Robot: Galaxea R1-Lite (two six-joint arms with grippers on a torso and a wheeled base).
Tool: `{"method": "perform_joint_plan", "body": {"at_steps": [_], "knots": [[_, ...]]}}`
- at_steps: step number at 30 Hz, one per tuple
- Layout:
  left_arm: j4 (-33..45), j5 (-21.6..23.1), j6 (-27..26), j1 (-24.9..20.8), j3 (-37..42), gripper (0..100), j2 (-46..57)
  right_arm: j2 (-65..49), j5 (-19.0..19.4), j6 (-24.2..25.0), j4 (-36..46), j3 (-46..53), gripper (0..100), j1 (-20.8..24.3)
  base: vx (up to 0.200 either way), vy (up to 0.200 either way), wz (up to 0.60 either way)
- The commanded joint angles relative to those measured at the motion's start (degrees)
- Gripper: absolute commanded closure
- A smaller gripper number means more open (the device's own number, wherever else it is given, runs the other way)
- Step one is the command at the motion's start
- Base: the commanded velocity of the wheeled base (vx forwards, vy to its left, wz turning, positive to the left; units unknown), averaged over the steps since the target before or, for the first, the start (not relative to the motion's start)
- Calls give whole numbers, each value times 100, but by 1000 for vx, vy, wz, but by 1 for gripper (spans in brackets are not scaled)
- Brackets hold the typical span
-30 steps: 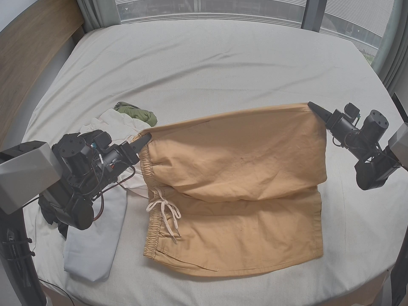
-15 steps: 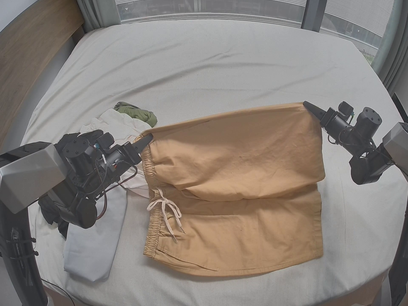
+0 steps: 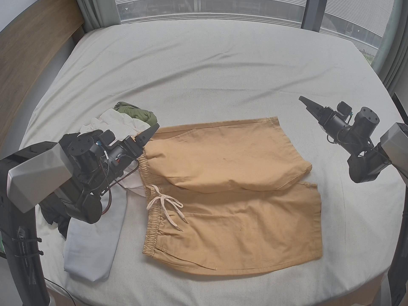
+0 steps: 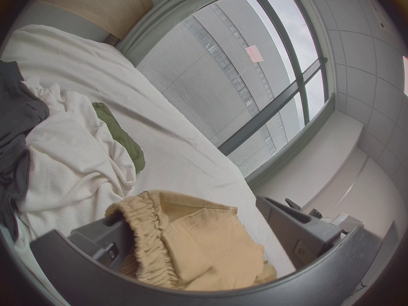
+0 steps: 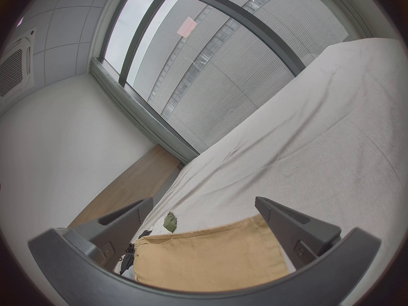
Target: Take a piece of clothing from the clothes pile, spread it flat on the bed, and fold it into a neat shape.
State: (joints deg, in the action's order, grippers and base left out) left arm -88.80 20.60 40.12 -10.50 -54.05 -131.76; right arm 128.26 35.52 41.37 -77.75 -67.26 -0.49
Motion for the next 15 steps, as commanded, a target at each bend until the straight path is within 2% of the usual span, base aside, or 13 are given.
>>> {"method": "perform_joint_plan", "body": {"at_steps": [1,5,10,15], "knots": [[11,-100,5,21,114,0,-131,-424,-2,-24,-65,679,0,-39,0,0,0],[11,-100,-4,118,536,0,-17,-565,-2,-182,-328,1268,0,-136,0,0,0],[3,-100,-30,232,1169,0,264,-600,-10,-244,-1084,2217,0,-189,0,0,0],[-6,-48,-48,338,1934,0,721,-837,7,-587,-1067,2955,0,-232,0,0,0]]}}
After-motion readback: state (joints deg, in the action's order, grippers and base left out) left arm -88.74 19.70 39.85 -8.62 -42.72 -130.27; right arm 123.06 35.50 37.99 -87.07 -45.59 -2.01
